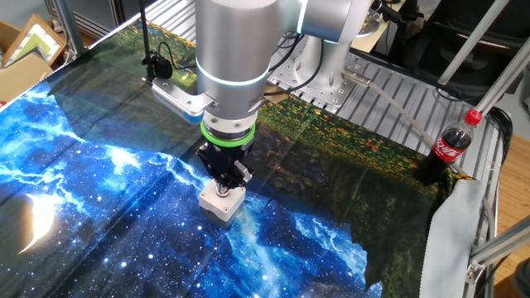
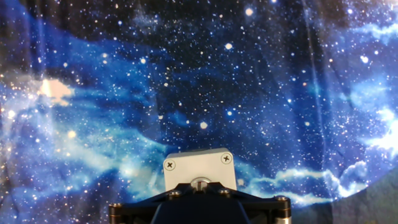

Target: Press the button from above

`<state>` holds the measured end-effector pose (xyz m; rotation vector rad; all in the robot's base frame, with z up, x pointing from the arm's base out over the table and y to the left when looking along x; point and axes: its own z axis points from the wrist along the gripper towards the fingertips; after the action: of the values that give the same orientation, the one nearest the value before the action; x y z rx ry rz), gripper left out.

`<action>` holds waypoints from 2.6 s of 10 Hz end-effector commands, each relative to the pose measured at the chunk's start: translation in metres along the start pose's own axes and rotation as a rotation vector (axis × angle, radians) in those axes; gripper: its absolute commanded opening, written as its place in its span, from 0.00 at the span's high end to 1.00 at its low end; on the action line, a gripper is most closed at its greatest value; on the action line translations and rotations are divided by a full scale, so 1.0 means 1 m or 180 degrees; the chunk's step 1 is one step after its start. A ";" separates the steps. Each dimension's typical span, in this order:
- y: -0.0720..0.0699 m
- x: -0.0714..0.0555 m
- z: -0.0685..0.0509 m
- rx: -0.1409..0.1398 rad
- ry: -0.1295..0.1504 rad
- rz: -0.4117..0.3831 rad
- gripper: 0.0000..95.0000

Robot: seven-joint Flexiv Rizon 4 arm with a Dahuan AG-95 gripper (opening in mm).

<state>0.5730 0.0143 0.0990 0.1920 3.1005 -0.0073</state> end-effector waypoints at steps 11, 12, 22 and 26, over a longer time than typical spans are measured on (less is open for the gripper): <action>-0.007 0.005 0.008 -0.0084 -0.0006 0.0051 1.00; -0.005 0.004 0.003 -0.0047 -0.0017 0.0054 1.00; 0.000 -0.007 -0.045 0.0063 0.0254 -0.0034 1.00; -0.001 -0.010 -0.046 0.0037 0.0257 -0.0061 1.00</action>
<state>0.5846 0.0132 0.1445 0.1711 3.1922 -0.0145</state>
